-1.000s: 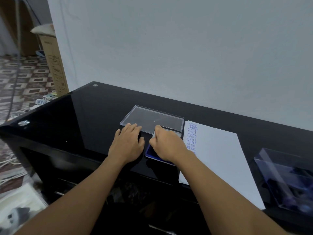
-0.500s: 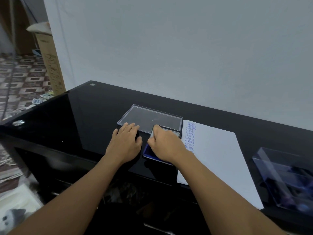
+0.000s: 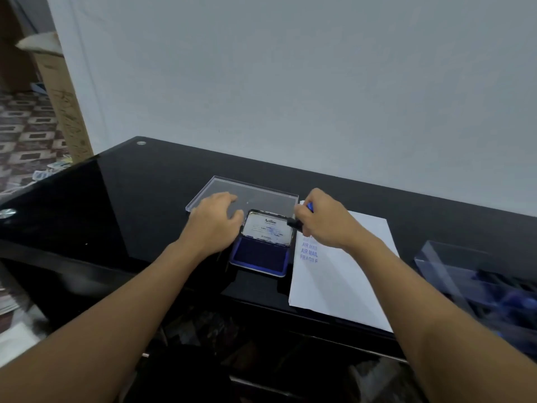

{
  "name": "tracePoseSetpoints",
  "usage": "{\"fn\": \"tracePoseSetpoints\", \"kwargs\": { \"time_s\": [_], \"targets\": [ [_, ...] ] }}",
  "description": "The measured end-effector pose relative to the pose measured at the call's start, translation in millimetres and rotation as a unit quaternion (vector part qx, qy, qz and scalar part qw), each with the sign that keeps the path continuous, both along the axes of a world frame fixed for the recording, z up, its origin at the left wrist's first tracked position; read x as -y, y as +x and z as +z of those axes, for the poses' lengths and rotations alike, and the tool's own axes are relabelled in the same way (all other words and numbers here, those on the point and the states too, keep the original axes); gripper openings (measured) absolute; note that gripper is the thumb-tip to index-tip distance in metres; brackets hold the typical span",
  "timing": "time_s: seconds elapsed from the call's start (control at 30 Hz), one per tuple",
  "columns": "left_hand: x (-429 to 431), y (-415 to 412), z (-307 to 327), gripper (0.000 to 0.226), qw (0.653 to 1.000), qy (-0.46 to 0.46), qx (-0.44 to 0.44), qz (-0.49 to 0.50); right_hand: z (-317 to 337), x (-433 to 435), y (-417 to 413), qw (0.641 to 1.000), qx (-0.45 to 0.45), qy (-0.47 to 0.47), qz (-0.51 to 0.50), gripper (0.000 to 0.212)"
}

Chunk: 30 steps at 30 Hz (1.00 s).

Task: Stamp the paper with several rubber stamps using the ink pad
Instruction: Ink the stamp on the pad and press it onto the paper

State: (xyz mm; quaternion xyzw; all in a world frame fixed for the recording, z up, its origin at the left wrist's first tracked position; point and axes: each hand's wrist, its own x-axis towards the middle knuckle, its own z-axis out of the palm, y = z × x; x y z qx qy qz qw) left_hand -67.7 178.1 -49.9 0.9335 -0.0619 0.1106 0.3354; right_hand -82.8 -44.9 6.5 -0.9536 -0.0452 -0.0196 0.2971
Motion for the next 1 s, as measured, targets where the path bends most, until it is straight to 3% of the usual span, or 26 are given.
{"fn": "tracePoseSetpoints", "kwargs": {
  "time_s": [0.43,0.63,1.0],
  "targets": [
    [73,-12,20,0.058,0.972,0.167,-0.008,-0.165,-9,40,-20,0.999,0.000,-0.045,-0.014,0.029],
    [83,-25,6,0.081,0.958,0.230,-0.039,-0.166,-19,37,-23,0.997,-0.025,-0.070,-0.014,0.025],
    [81,-28,0,0.084,0.955,0.244,-0.053,-0.158,-28,29,-23,0.990,-0.045,-0.129,0.048,0.023]
  ]
}}
